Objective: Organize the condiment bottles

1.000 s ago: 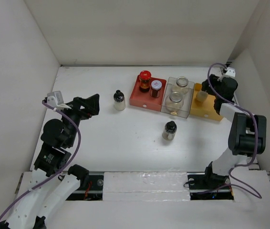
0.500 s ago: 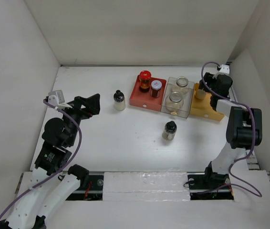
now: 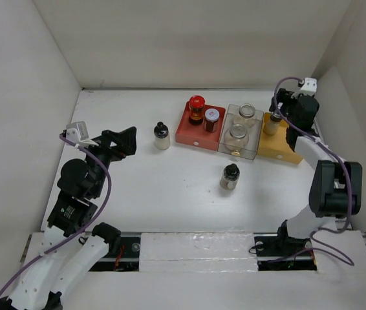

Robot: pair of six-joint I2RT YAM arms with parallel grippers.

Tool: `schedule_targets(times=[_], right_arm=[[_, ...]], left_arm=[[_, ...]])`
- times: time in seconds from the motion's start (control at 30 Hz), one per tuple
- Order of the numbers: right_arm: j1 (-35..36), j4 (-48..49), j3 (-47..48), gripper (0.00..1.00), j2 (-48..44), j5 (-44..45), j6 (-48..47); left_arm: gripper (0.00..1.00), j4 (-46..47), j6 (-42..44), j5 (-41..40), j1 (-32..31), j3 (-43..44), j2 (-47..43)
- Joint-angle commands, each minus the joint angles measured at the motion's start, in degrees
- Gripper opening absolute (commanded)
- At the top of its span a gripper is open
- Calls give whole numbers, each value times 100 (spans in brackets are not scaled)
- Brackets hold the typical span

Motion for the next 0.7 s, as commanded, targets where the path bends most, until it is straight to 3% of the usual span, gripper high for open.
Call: schedule_targets(times=[0.0, 0.07, 0.1, 0.13, 0.2, 0.23, 0.27, 0.3, 0.37, 0.47, 0.53, 0.67], right_arm=[[656, 190, 182, 82, -832, -214, -186], [1105, -73, 341, 76, -973, -442, -370], [1630, -75, 411, 63, -973, -609, -371], [1896, -127, 525, 36, -860, -680, -371], [2687, -180, 657, 17, -702, -812, -433], [2933, -180, 841, 13, -588, -873, -493], [3162, -258, 956, 13, -334, -935, -494], [3364, -329, 1061, 17, -192, -1005, -555], [3901, -330, 1385, 48, 289, -1059, -625], [4254, -926, 2122, 79, 862, -1199, -696], [4368, -1171, 2423, 87, 1389, -1199, -748], [4421, -1630, 3205, 93, 2207, -1435, -749]], left_arm=[[92, 261, 64, 20, 31, 77, -18], [91, 261, 64, -58, 31, 77, -18], [88, 261, 64, -111, 31, 77, -18], [85, 200, 64, -112, 31, 77, -18], [68, 260, 64, -164, 31, 25, -88], [51, 261, 64, -217, 31, 24, -175], [43, 322, 64, -217, 31, 24, -176], [38, 322, 64, -217, 31, 24, -176], [37, 261, 64, -270, 31, 24, -176], [54, 261, 116, -208, 31, 24, -176], [74, 261, 117, -129, 31, 24, -176], [82, 261, 117, -76, 31, 24, -229]])
